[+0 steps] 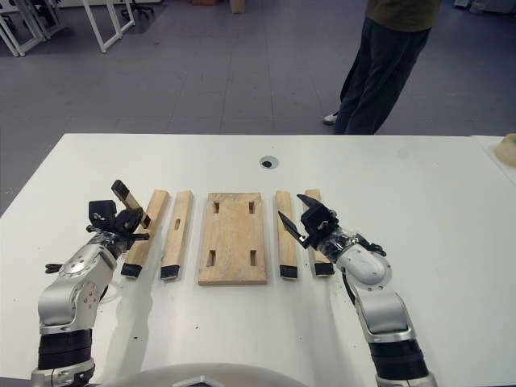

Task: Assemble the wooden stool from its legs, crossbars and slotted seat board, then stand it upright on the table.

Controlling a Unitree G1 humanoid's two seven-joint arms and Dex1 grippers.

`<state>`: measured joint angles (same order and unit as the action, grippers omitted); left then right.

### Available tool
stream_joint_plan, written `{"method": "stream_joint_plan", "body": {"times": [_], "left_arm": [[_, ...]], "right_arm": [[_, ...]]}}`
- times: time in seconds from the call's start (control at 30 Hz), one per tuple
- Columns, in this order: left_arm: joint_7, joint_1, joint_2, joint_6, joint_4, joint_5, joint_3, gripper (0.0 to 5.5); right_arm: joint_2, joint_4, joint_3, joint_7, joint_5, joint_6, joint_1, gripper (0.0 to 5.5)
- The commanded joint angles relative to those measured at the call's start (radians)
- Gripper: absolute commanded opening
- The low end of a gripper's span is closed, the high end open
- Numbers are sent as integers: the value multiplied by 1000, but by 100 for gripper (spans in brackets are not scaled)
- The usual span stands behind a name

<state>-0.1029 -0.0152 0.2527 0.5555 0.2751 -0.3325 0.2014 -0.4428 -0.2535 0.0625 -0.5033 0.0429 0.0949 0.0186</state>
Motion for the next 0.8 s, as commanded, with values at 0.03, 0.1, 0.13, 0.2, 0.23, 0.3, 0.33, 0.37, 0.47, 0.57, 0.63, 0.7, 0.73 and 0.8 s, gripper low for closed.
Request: {"method": "stream_joint_plan", "body": {"times": [0.03,0.1,0.13,0.2,0.23,0.3,0.33,0.37,0.47,0.57,0.63,0.7,0.73,0.8], "left_arm": [[2,-8,4,-37,100,-15,49,188],[-2,-9,16,-35,144,-32,81,193],[-4,-18,24,-34,164,-42,99,193],[-9,-79,45,-23,186,-64,121,193],[-3,-145,55,-3,178,-87,132,193],[1,-270,73,29,121,-117,138,193],[-7,-332,83,40,70,-123,133,193],[-13,-385,93,48,15,-122,125,193],[-26,-498,119,46,-110,-107,109,193],[-45,-496,123,37,-210,-86,90,193],[-67,-457,104,23,-303,-66,65,193],[-97,-420,83,-17,-411,-34,26,193],[-109,-407,74,-46,-460,-19,12,193],[-116,-399,62,-88,-528,5,-1,193]], "right_arm": [[3,2,0,5,-5,-1,-7,286],[5,4,-1,8,-6,-1,-7,286],[7,5,0,11,-8,-2,-6,286],[10,4,1,15,-11,-5,-3,286],[12,4,2,17,-13,-6,-3,286],[16,6,8,23,-17,-9,-4,286],[20,9,13,26,-20,-12,-8,286],[23,14,18,27,-23,-14,-13,286],[27,18,25,29,-26,-20,-20,286],[31,16,27,37,-29,-23,-12,286],[37,18,32,42,-32,-24,-12,286],[42,20,37,46,-34,-24,-15,286],[44,20,38,48,-34,-23,-16,286],[46,23,36,48,-36,-26,-19,286]]}}
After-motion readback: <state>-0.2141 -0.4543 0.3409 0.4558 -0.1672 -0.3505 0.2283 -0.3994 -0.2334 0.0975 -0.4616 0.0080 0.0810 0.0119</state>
